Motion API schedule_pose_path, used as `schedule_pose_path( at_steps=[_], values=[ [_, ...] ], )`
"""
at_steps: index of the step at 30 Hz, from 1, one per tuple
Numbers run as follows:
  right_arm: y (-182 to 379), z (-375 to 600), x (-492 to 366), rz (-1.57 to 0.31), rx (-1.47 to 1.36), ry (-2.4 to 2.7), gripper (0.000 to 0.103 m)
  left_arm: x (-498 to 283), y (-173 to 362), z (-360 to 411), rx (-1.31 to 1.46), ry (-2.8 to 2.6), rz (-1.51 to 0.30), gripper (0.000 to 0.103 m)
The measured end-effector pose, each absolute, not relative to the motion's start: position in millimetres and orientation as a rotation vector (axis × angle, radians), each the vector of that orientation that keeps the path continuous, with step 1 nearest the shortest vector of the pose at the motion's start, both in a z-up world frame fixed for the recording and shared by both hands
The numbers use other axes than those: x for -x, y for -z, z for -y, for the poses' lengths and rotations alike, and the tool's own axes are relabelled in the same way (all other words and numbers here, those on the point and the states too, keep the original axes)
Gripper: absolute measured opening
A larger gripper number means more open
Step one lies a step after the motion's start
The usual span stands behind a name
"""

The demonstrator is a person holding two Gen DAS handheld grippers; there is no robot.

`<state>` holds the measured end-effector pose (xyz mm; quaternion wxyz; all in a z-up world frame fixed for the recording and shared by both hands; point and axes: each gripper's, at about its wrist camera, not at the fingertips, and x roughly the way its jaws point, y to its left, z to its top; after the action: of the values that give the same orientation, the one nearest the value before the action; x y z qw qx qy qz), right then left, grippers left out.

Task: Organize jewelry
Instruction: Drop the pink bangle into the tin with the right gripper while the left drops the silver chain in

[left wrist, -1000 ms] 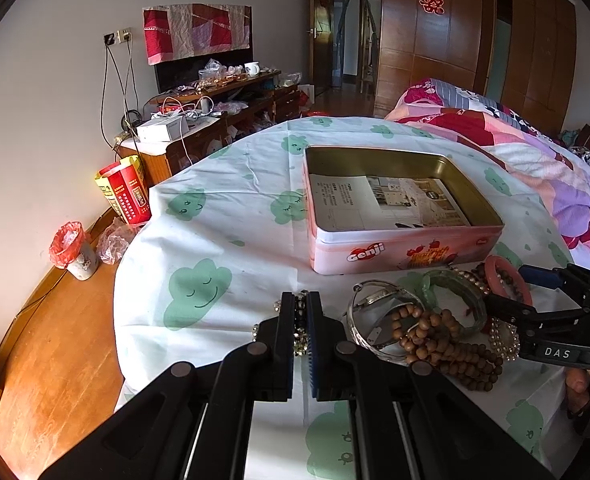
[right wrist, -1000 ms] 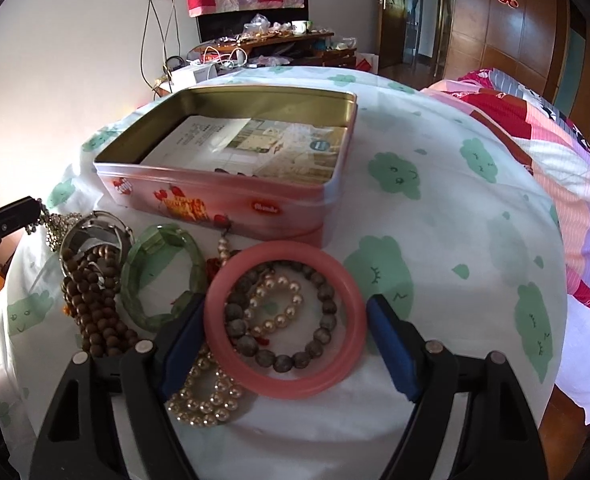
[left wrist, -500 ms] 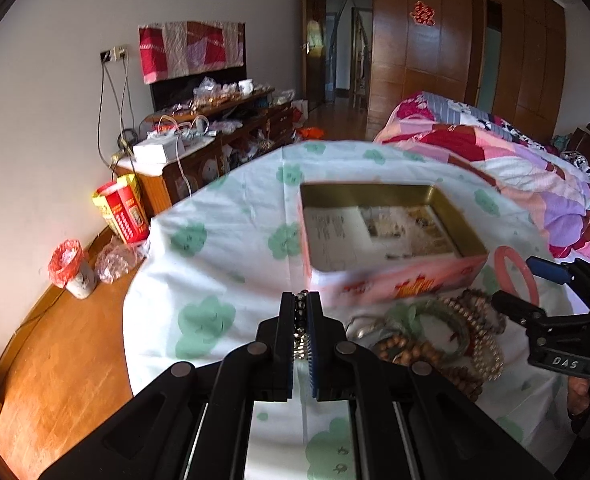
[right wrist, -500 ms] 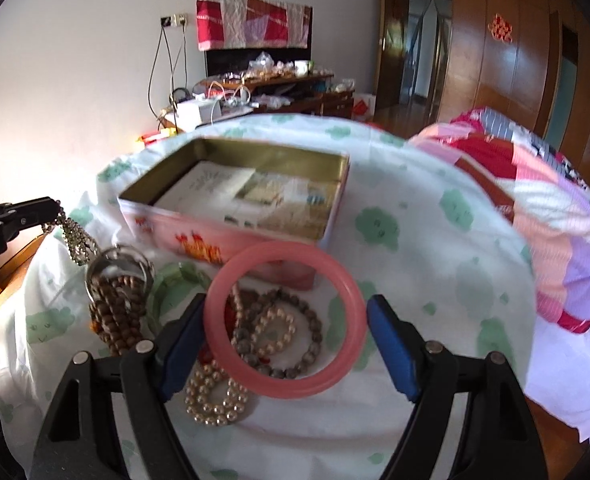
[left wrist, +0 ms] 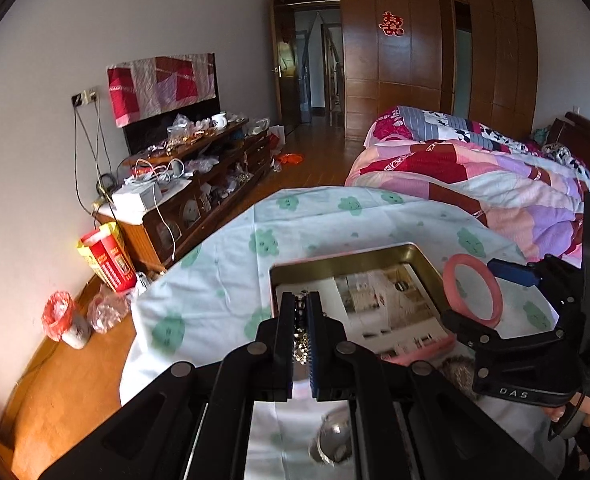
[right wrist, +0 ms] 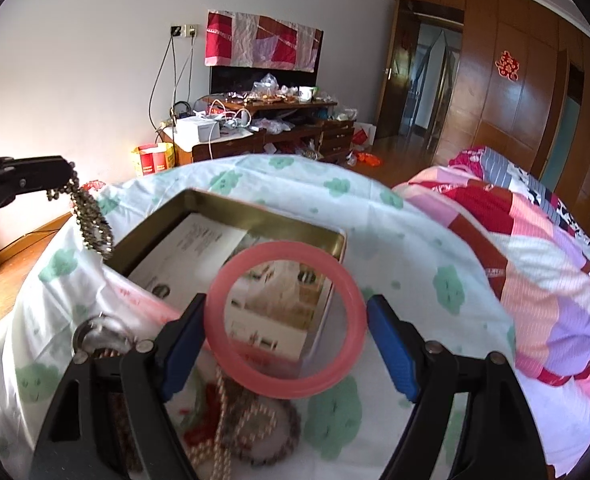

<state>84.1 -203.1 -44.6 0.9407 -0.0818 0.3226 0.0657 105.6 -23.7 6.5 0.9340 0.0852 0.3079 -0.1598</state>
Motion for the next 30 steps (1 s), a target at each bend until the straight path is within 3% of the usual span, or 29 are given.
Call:
schedule_pose_path(
  at_steps=[30],
  values=[
    [68.1, 184.3, -142.7, -0.690, 0.236, -0.113, 0.081, -172.9, 46.7, 65.4, -0.275, 0.310, -0.736, 0.004]
  ],
)
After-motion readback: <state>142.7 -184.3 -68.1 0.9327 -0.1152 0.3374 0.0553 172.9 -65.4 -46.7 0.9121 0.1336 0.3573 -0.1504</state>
